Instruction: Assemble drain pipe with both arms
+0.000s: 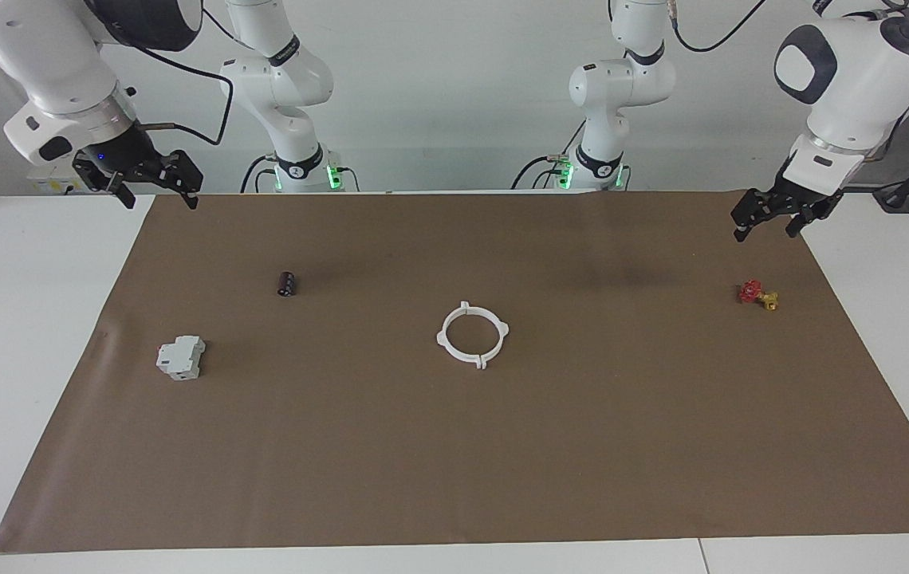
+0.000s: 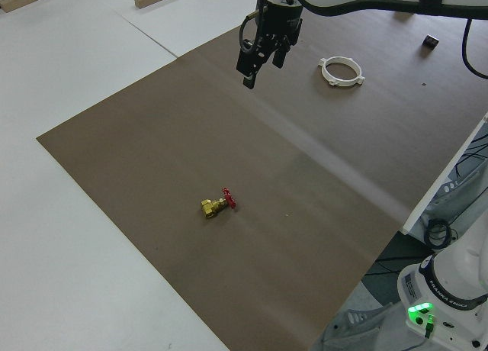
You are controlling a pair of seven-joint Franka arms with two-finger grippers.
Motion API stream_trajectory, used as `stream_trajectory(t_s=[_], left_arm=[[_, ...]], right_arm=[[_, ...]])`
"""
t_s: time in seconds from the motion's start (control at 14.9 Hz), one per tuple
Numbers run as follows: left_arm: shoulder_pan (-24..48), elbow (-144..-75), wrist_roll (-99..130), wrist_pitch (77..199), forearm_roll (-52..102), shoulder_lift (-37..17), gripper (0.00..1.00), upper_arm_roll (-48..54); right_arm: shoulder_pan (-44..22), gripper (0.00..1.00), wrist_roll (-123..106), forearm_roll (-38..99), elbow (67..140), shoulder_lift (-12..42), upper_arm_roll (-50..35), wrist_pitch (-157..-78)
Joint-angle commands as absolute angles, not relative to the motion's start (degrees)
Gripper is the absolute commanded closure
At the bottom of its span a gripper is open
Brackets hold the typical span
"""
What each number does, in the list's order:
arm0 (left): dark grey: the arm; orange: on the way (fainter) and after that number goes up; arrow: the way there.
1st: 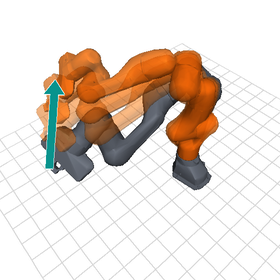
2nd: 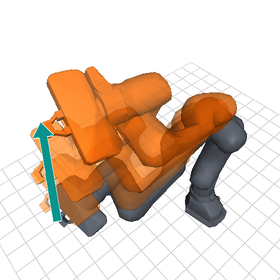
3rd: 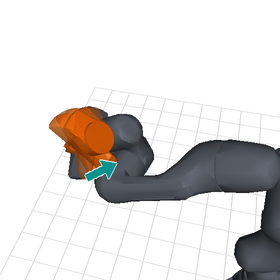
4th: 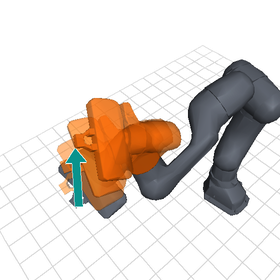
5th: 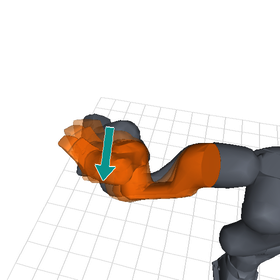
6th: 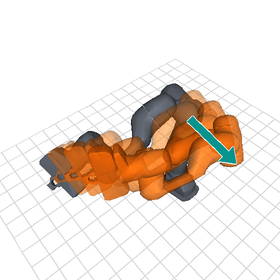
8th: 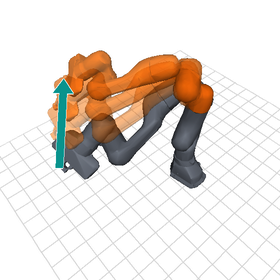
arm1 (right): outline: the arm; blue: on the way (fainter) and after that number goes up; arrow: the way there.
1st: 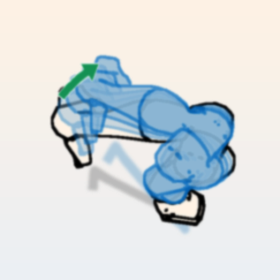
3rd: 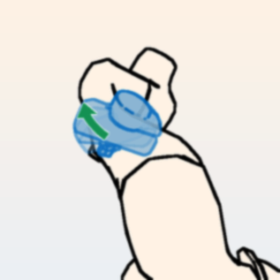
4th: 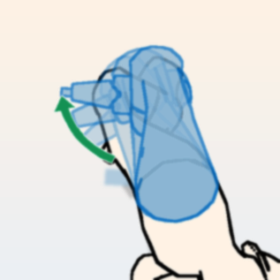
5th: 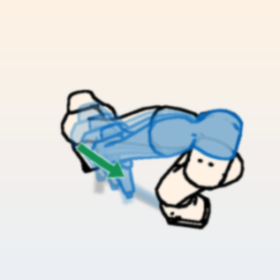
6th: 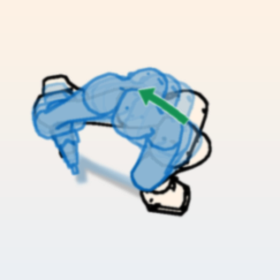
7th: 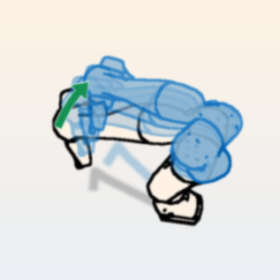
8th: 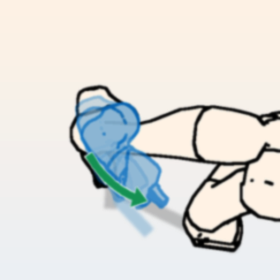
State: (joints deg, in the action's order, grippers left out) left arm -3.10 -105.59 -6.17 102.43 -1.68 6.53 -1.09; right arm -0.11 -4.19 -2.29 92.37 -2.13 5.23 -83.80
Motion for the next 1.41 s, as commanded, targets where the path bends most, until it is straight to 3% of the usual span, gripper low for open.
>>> stream_trajectory(t_s=[0.0,0.4,0.6,0.8,1.34], left_arm=[[-2.20,-96.09,-6.06,94.68,-1.14,4.48,0.00,-0.18],[5.26,-90.17,-1.23,89.47,-1.50,3.61,0.00,0.09],[4.92,-89.83,-1.14,86.76,-0.18,3.61,0.00,-0.26],[4.13,-83.95,-1.14,83.50,1.49,1.06,0.00,-0.97],[5.36,-83.50,2.26,77.17,0.35,1.32,0.00,-0.27]], right_arm=[[0.09,0.00,-3.25,-1.32,92.90,-2.81,5.19,-84.64],[0.09,0.00,-3.25,-1.32,92.90,-2.81,5.19,-84.64],[0.09,0.00,-3.25,-1.32,92.90,-2.81,5.19,-84.64],[0.09,0.00,-3.25,-1.32,92.90,-2.81,5.19,-84.64],[0.09,0.00,-3.25,-1.32,92.90,-2.81,5.10,-84.64]])
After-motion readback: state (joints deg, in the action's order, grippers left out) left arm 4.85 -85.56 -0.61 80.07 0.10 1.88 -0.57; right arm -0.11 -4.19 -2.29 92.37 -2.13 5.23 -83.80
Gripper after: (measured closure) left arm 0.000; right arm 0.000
